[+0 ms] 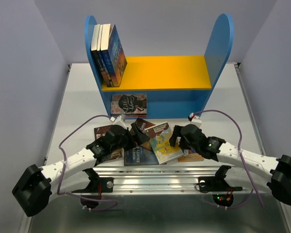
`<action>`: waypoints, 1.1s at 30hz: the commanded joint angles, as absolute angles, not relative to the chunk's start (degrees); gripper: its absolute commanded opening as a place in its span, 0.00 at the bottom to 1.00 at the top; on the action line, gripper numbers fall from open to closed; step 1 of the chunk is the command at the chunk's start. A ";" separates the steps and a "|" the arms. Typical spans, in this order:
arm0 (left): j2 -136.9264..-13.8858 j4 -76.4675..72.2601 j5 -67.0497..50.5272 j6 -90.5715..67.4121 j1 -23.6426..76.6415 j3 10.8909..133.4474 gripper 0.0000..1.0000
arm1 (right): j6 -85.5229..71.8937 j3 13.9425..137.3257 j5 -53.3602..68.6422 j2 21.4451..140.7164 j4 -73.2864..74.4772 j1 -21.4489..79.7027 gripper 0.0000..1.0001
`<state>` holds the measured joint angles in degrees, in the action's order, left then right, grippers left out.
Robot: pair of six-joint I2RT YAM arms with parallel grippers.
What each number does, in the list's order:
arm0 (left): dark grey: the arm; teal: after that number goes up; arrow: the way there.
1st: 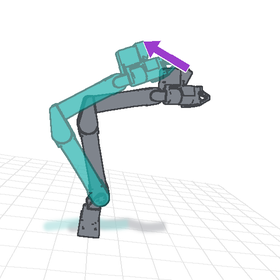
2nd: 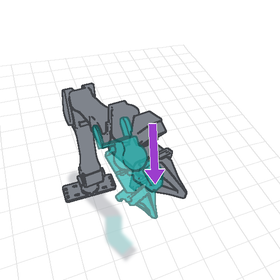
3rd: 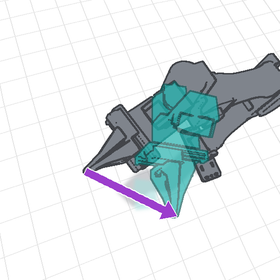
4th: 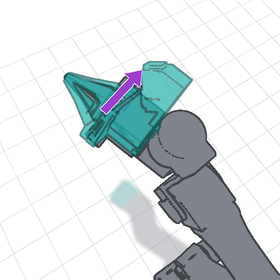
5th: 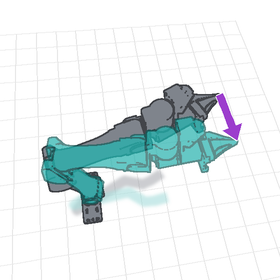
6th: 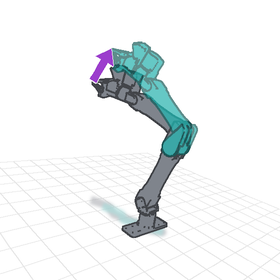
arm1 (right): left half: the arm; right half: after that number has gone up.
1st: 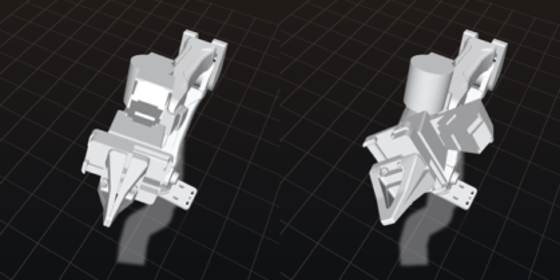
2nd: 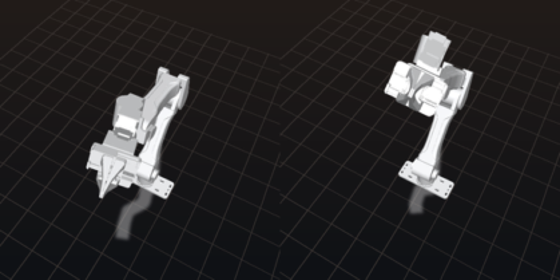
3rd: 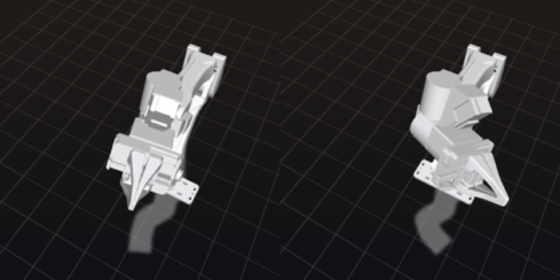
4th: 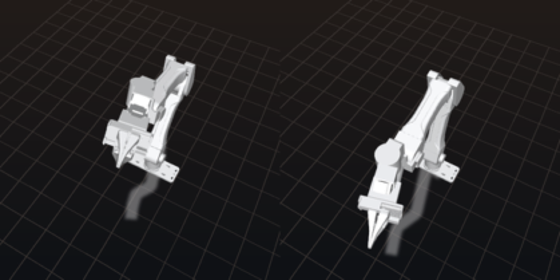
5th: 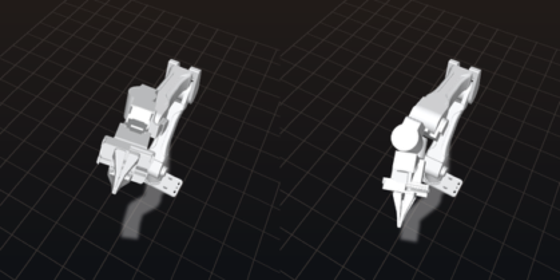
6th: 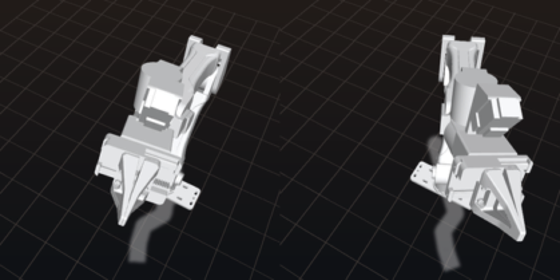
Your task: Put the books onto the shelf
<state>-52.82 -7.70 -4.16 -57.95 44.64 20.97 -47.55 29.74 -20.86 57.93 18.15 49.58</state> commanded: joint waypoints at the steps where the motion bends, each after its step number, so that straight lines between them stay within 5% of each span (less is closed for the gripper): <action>1: -58.42 -15.55 -4.57 -59.50 46.93 22.23 0.99 | -48.07 29.18 -17.32 60.38 10.82 49.49 1.00; 19: -70.22 -16.79 -2.37 -62.32 50.36 26.37 0.76 | -51.15 24.70 -1.50 59.94 5.54 46.67 1.00; 26: -70.23 -16.70 -3.08 -63.98 52.47 25.75 0.75 | -52.29 23.99 5.80 60.29 1.59 46.67 1.00; 33: -68.82 -16.61 -2.02 -65.48 54.49 24.79 0.70 | -52.73 23.82 9.75 58.71 0.70 46.67 0.88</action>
<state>-70.32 -14.83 -3.18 -64.49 53.93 24.12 -51.83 24.27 6.22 60.62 5.52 46.78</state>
